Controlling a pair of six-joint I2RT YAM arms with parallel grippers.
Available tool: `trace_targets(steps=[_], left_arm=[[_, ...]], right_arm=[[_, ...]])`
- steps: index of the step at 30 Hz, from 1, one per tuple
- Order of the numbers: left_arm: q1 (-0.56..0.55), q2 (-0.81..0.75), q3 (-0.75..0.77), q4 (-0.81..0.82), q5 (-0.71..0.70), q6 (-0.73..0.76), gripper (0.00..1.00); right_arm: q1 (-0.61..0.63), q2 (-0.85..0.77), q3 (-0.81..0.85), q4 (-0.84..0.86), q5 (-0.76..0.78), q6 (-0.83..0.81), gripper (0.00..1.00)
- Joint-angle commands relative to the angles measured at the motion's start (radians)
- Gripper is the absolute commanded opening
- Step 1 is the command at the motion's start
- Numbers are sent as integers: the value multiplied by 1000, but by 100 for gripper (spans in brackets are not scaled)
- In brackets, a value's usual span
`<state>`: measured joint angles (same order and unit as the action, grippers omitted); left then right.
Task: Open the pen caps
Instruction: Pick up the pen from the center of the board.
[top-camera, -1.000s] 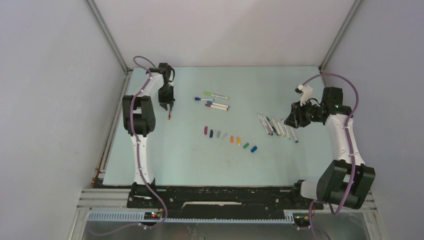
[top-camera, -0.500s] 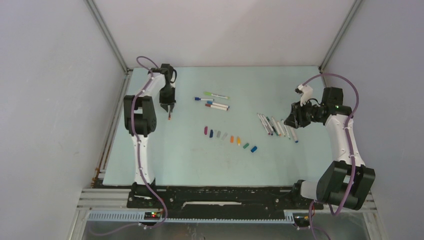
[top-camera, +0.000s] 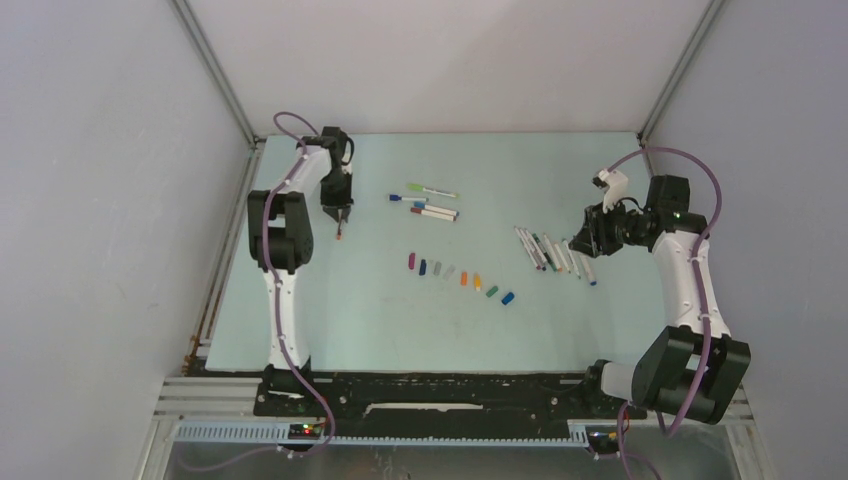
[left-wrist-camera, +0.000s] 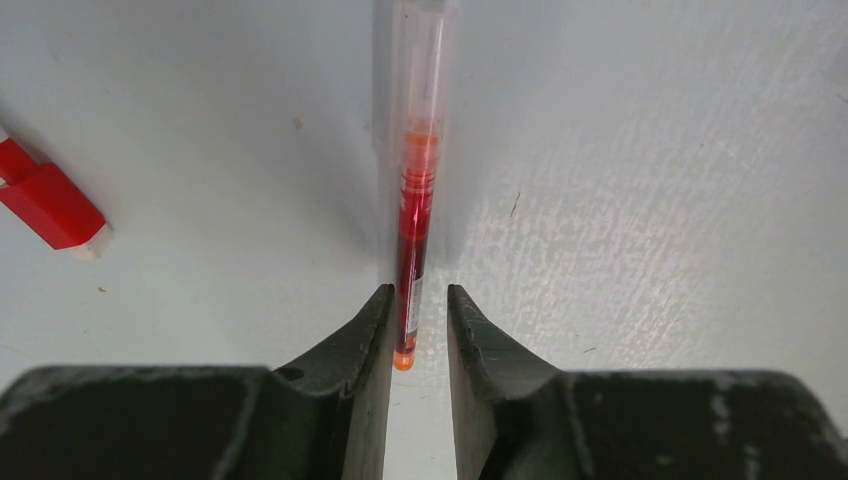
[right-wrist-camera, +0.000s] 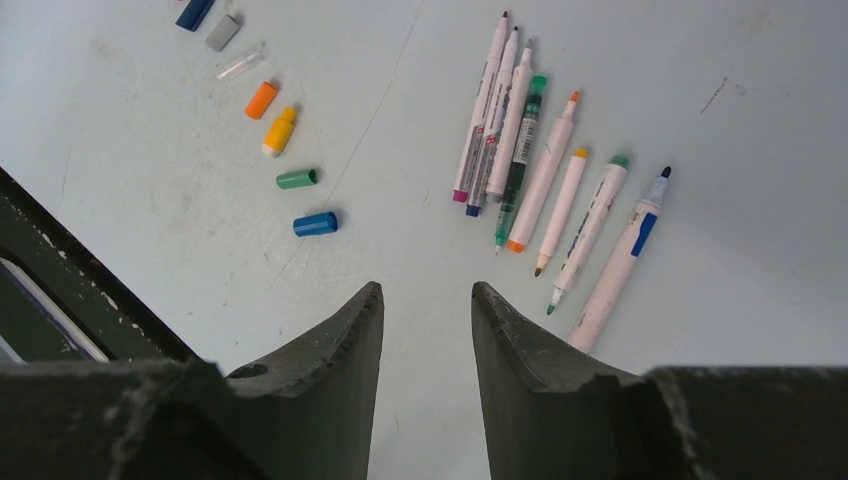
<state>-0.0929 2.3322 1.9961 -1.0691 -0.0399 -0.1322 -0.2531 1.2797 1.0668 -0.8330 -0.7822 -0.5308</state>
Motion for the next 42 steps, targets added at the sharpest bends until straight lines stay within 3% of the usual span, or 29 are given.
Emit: trace_targets(steps=[1,42], left_arm=[[9,-74,-33,51,25,21,29],[33,142,271,-30,77,19,30]], right_arm=[[-5,-24,23,-1,-20,-10,41],[-14,-22,22,-1,-28,-10,41]])
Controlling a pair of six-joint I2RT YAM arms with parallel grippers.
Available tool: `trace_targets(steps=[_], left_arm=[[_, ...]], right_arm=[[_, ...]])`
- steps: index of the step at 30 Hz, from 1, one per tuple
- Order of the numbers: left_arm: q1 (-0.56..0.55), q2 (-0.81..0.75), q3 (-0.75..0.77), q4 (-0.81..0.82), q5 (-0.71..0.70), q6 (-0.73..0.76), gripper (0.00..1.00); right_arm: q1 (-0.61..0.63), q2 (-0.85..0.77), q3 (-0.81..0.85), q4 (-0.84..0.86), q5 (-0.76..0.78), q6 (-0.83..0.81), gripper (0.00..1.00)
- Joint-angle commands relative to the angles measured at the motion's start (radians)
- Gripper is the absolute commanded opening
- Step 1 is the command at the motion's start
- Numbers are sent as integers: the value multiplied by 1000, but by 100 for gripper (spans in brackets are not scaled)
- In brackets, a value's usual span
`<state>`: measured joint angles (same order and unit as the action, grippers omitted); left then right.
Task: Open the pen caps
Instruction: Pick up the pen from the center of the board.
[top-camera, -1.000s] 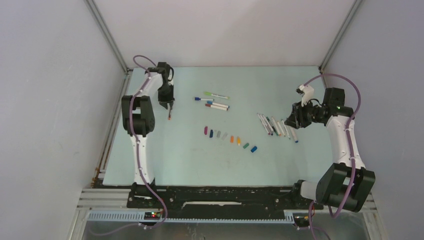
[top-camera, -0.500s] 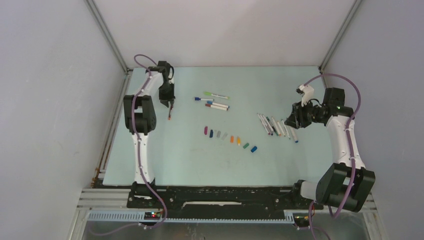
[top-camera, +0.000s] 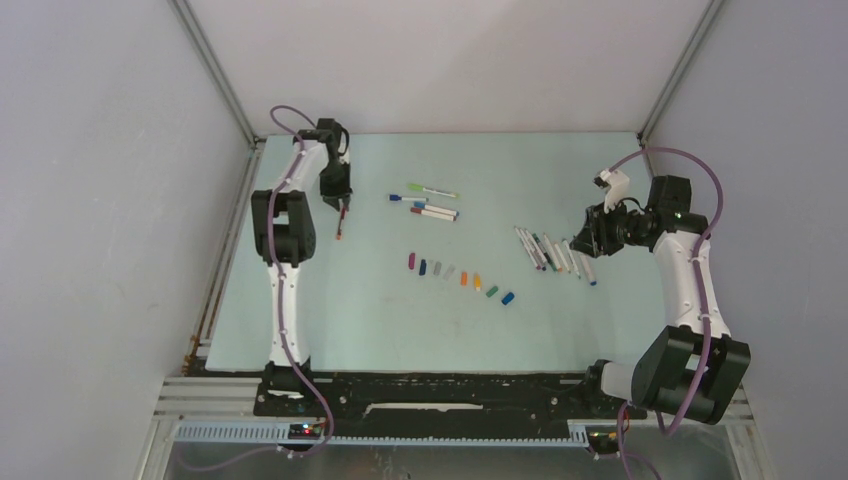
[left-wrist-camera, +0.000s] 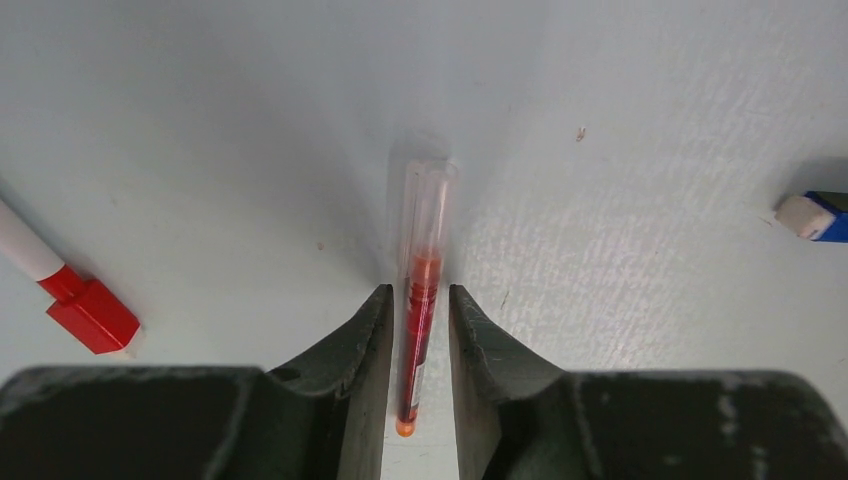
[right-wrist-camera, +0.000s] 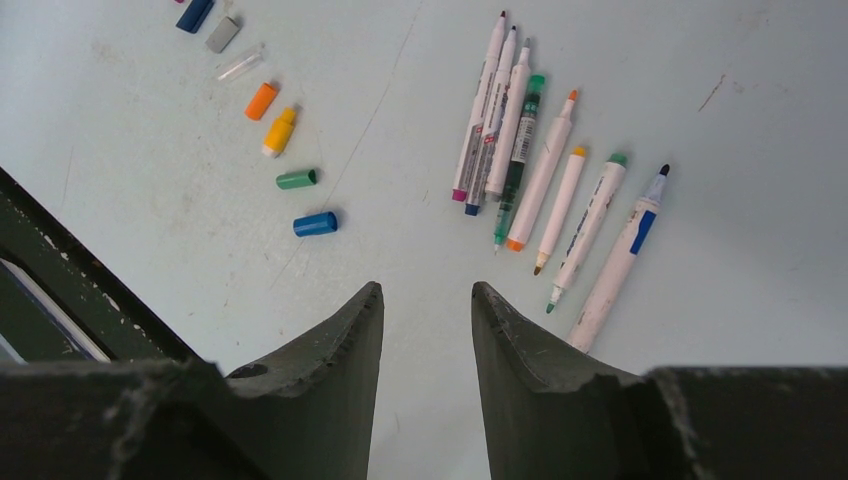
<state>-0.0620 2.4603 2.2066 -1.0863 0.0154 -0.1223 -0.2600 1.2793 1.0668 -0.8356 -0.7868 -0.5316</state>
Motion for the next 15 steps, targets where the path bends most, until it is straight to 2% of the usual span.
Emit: trace_targets(steps=[1,7,12,15], left_arm=[[2,15,62,-13,23,10,30],[2,27,71,-12,22,11,24],[1,29,72,-10,23,15,9],[2,-12,24,23,21,28,1]], right_arm=[[-7,-23,22,3,-23,-9,41],[-10,-23,23,0,-26,-10,41],[-16,-24,23,1,-29,-10,41],[-17,-24,23,0,-32,-10,41]])
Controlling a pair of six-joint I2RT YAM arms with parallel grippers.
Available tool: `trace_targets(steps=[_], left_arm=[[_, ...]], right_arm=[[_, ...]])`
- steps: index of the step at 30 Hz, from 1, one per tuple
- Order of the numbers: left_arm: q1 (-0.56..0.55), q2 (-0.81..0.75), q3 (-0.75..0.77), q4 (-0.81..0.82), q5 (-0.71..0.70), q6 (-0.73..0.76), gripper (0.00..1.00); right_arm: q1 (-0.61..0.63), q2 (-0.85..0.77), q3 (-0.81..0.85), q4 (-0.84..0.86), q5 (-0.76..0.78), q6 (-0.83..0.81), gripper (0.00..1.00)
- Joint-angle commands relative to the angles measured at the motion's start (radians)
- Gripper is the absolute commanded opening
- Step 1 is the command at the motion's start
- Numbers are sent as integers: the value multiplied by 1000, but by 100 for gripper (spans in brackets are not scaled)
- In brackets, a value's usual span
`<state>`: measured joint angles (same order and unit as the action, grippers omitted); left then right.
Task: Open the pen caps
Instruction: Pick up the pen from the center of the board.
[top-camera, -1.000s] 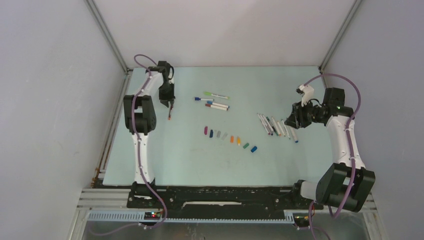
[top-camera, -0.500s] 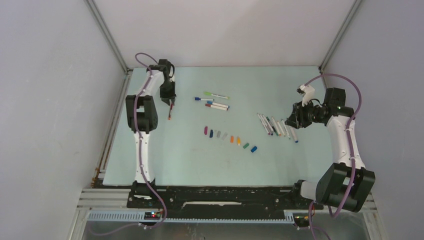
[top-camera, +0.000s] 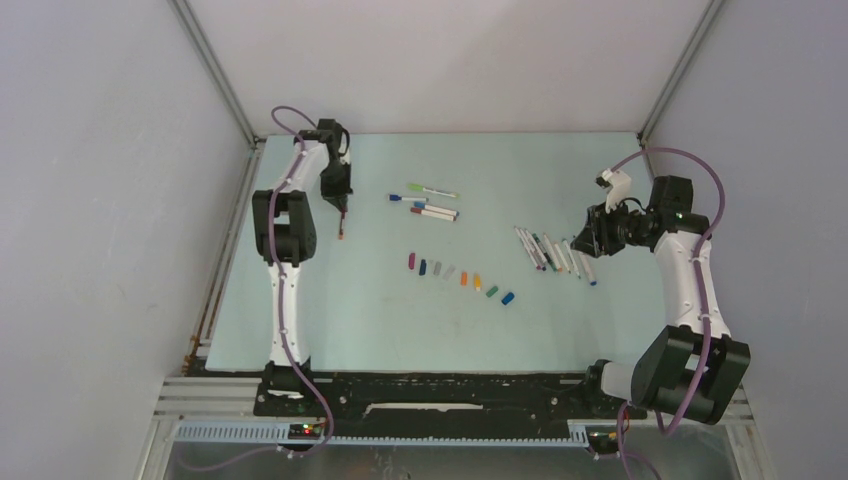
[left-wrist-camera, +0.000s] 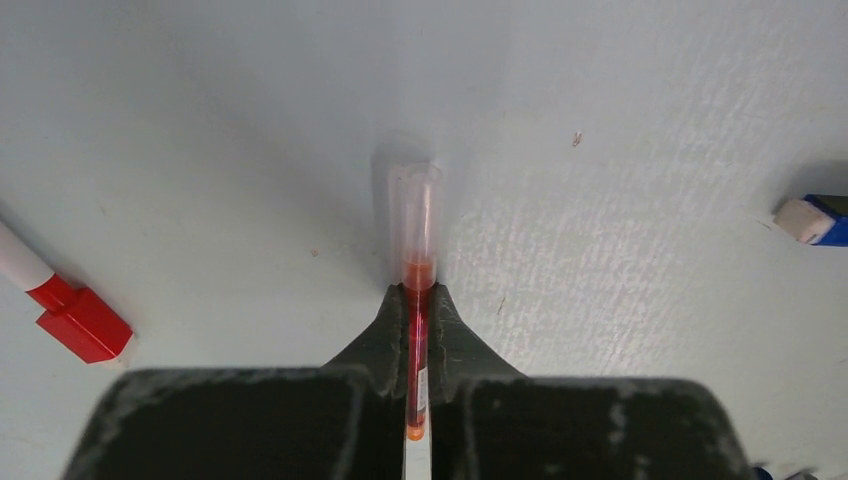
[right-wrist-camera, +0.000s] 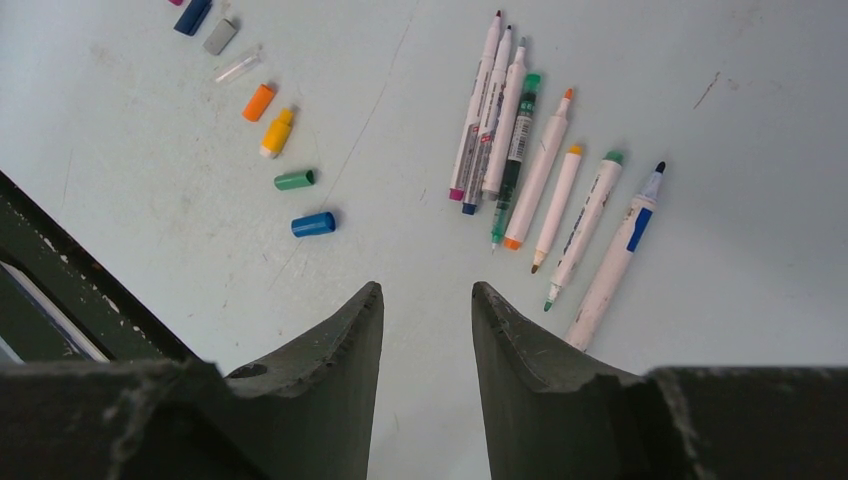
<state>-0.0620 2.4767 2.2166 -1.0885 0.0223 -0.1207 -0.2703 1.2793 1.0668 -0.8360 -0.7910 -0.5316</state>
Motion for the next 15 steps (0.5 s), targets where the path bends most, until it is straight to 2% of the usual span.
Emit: trace_targets(steps=[1,10,11,15], left_arm=[[2,-57,-23,54,14,27,0],[2,-419,-415,370,47,-28,0],[1,-537,-547,468,87,-66,0],[-2,-712,-761,639,203,-160,0]], right_arm=[[-6,-26,24,0,-28,-10,41],[-6,-39,24,-20,-83,-32,41],[-4,-46,19,-28,-121,-48,41],[27,-81,-7,-12,-177,-65,41]])
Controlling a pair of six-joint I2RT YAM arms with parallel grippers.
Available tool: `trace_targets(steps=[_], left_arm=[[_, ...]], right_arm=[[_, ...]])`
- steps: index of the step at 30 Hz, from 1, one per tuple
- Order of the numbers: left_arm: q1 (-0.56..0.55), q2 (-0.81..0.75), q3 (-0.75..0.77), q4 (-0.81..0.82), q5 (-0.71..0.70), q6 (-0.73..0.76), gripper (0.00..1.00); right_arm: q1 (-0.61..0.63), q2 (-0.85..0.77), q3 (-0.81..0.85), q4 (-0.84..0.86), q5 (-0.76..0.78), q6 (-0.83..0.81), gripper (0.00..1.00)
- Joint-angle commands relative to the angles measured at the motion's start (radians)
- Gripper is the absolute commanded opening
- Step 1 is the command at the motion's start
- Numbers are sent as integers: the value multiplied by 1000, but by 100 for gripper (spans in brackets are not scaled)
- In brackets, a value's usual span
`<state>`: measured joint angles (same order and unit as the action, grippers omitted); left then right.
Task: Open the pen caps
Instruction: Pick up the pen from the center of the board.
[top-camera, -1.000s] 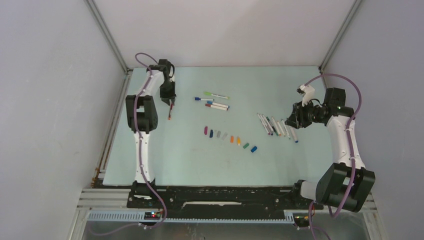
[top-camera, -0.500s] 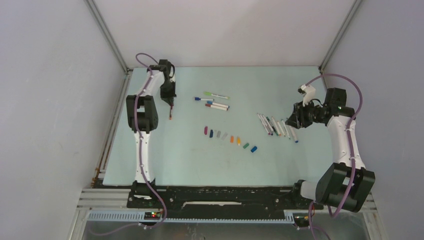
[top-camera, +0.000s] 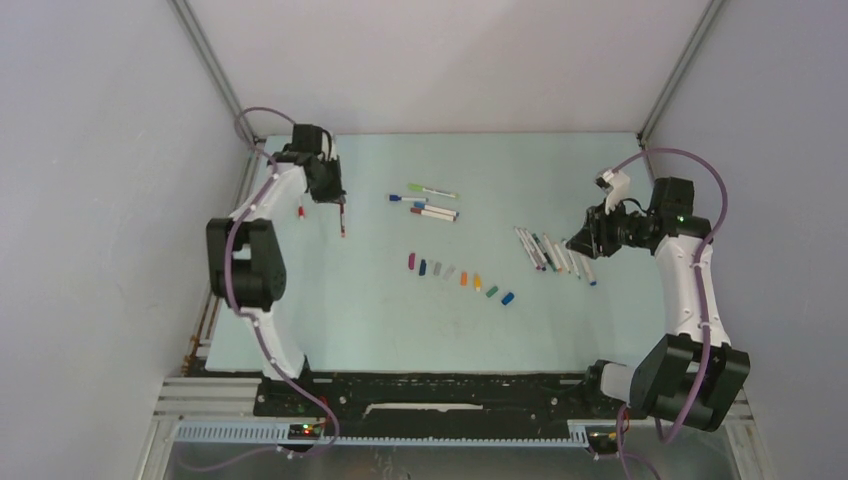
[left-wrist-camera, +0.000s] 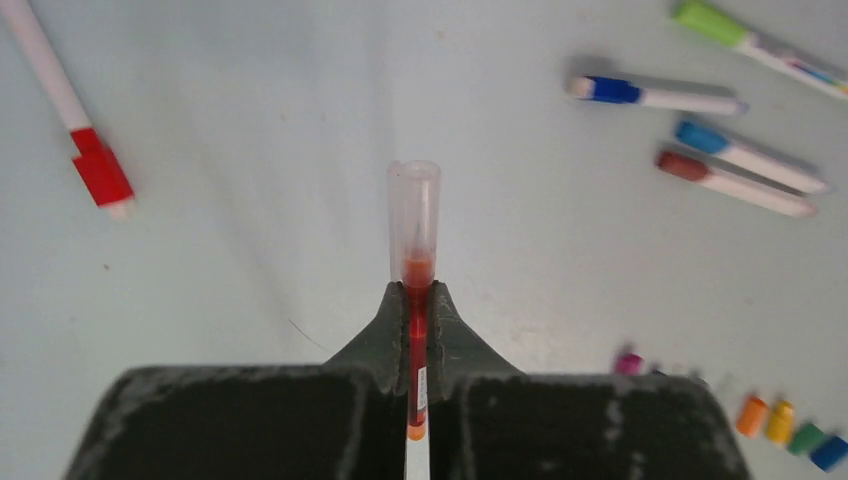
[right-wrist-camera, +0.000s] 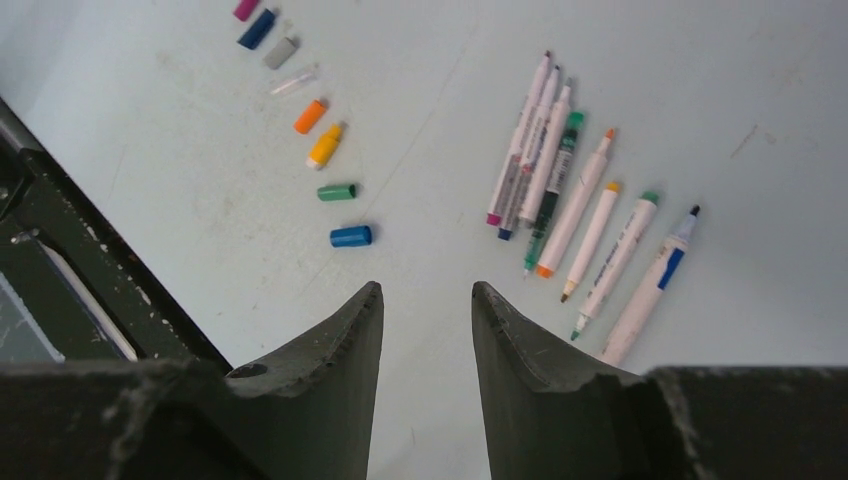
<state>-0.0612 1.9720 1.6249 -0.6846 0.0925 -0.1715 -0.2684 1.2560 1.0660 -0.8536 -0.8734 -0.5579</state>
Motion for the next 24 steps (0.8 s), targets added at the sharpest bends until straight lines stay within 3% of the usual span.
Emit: trace_targets(steps=[1,6,11,15,20,24], left_arm=[[-5,-251,-235,293,161,-149,0],[-58,-454,-511,562,271,-296,0],[-199,-586,-695,823,296,-427,0],[-347,-640,-765,959,244,-504,0],[-517,-635,-817,1135,128,-603,0],[-615,-618,-826,1217,41,-647,0]], right_arm=[[40,-70,-12,11,-123,-41,41],[137,-153,-102,159,-285,19,45],[325,-144,-188,378,-390,193,50],[440,-92,-203,505,-366,357,51],[464,-73,-283,787,-369,665,56],[477,-73,-331,941,-374,806,63]])
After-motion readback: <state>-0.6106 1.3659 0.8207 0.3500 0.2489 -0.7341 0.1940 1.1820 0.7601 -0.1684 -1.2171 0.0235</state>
